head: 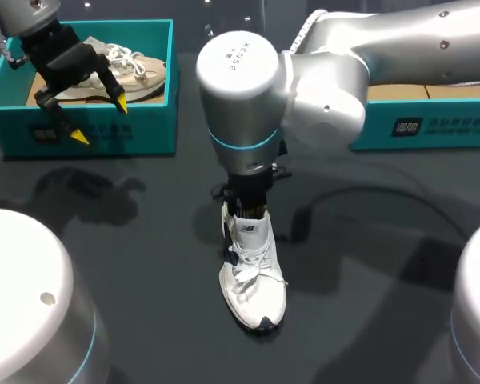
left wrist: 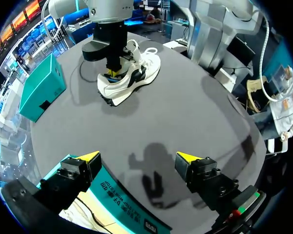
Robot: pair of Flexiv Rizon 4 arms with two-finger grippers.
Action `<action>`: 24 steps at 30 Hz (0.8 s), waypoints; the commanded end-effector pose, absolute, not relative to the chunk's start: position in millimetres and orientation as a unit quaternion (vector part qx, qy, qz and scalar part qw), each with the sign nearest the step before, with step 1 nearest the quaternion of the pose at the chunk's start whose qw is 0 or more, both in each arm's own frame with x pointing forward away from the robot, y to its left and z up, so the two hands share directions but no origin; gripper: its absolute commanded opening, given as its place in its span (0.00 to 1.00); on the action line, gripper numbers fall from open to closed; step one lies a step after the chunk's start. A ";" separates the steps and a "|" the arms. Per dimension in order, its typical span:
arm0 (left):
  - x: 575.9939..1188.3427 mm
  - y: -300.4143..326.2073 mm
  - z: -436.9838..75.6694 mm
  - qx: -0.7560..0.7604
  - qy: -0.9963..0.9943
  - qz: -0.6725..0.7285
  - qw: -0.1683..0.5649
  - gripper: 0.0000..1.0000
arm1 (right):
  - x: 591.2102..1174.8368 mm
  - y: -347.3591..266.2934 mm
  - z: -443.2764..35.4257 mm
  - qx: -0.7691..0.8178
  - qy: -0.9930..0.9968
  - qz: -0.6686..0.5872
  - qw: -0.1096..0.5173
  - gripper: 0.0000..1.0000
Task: Take the shoe out of the shoebox, open the shoe tongue, remove and reinsert the insole, then place the shoe into the shoebox
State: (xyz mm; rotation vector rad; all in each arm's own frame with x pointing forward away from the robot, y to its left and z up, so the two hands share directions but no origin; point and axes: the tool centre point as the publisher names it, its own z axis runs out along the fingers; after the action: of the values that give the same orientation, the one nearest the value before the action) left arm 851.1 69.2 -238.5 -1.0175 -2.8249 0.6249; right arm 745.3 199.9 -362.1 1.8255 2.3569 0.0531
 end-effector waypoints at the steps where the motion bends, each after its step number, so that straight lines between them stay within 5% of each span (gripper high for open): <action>1: 850.2 69.6 -238.4 -0.332 -0.921 0.202 0.037 1.00 | 748.8 203.5 -370.9 0.610 0.789 0.014 0.078 0.00; 13: 850.2 69.6 -238.4 -0.332 -0.921 0.202 0.037 1.00 | 755.4 212.4 -335.3 0.597 0.790 0.044 0.130 0.00; 24: 850.2 69.6 -238.4 -0.332 -0.921 0.202 0.037 1.00 | 776.3 222.2 -368.8 0.578 0.808 0.056 0.098 0.00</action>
State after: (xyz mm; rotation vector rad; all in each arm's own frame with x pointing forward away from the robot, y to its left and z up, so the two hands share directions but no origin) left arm 851.1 69.2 -238.6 -1.0175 -2.8249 0.6248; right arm 766.6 220.9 -350.5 1.6991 2.3602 0.1660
